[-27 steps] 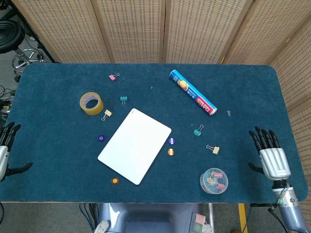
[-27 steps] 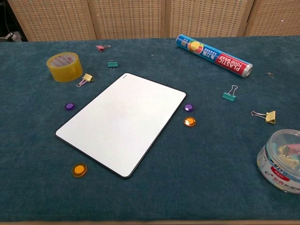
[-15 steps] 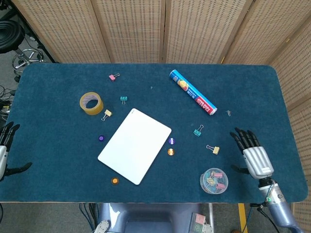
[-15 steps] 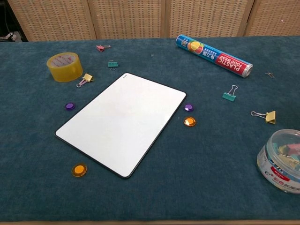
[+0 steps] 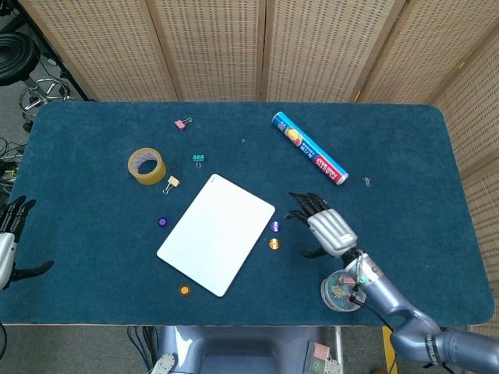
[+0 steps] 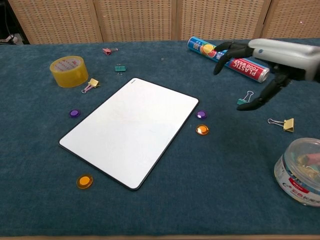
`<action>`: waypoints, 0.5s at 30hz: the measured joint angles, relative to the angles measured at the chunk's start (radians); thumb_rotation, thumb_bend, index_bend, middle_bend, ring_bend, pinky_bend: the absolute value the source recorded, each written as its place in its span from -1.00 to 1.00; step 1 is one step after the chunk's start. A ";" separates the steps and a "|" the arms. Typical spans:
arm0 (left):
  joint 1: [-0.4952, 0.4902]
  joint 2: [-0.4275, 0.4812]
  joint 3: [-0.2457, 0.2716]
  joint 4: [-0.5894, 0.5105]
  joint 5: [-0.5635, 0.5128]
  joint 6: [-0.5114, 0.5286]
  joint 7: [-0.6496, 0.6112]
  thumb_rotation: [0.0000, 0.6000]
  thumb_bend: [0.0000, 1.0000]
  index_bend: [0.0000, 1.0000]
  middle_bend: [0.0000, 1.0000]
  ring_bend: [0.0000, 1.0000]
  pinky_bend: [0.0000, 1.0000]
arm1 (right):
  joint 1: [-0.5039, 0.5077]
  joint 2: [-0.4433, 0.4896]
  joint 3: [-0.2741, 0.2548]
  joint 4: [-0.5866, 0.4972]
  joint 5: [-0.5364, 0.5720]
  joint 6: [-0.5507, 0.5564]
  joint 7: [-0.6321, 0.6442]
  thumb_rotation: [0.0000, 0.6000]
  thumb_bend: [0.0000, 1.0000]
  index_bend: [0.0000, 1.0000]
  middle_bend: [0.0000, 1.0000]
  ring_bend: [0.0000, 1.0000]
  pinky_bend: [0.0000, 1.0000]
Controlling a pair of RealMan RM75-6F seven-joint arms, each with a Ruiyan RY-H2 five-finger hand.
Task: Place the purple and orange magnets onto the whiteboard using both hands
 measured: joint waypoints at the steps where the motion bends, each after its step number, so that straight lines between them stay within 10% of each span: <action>1: -0.001 0.000 0.000 0.000 -0.002 -0.002 0.000 1.00 -1.00 -1.00 -1.00 -1.00 -1.00 | 0.018 -0.021 0.009 0.005 0.021 -0.022 -0.024 1.00 -0.46 -0.44 -1.00 -1.00 -1.00; 15: -0.004 0.005 -0.001 0.003 -0.005 -0.012 -0.014 1.00 -1.00 -1.00 -1.00 -1.00 -1.00 | 0.125 -0.182 0.065 0.122 0.271 -0.142 -0.230 1.00 -0.34 -0.34 -1.00 -1.00 -1.00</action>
